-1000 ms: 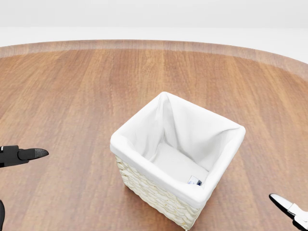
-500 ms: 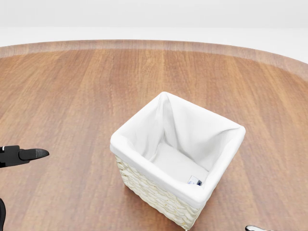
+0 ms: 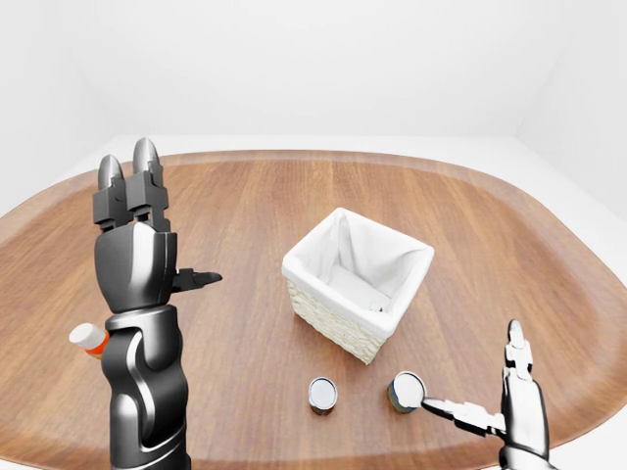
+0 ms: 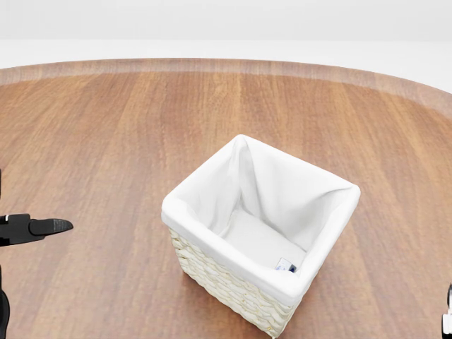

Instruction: Pick up the alphabet soup and the cream cheese box, and put them in the basket.

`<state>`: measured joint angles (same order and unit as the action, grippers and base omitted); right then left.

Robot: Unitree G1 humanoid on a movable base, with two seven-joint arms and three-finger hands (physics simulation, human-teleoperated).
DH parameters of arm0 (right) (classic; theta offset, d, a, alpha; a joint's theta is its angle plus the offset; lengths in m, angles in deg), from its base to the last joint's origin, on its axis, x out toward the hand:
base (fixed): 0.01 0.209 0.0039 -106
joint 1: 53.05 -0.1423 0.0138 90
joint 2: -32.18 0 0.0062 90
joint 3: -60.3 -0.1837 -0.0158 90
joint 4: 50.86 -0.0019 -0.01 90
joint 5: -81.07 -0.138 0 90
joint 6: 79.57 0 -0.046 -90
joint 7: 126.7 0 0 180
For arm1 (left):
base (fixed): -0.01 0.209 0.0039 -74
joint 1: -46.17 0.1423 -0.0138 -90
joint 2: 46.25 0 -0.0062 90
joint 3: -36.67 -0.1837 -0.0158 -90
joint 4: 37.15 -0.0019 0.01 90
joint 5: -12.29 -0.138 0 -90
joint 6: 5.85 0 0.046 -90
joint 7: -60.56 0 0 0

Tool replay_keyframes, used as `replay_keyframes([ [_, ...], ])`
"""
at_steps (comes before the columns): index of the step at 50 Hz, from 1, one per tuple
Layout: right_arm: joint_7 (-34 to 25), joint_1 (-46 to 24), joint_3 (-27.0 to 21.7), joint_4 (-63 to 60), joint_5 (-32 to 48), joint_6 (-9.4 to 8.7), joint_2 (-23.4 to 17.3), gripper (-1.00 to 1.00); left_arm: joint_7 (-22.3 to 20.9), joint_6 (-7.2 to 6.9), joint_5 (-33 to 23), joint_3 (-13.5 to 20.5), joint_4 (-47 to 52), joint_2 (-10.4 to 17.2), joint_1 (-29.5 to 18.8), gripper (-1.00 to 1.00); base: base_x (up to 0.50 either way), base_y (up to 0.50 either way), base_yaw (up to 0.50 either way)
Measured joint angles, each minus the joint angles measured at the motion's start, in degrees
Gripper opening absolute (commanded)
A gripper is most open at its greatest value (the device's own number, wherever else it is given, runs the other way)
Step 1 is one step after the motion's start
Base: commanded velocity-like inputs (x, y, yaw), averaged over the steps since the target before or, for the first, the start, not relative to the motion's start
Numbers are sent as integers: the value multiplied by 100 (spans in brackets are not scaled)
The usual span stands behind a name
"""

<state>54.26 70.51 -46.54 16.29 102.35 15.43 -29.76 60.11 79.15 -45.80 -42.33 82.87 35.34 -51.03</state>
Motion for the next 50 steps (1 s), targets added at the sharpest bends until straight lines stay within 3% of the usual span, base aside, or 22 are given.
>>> replay_keyframes([
  [17, 129, -84, 102, 564, 441, 0, -70, 100, -30, 0, -24, -11, 0, 0, 1, 100, 0, 0, 0],
  [50, 1886, -511, 1583, 1449, 1172, 0, -979, 100, -61, 0, -57, -19, 20, -11, 9, 100, 0, 0, 0],
])
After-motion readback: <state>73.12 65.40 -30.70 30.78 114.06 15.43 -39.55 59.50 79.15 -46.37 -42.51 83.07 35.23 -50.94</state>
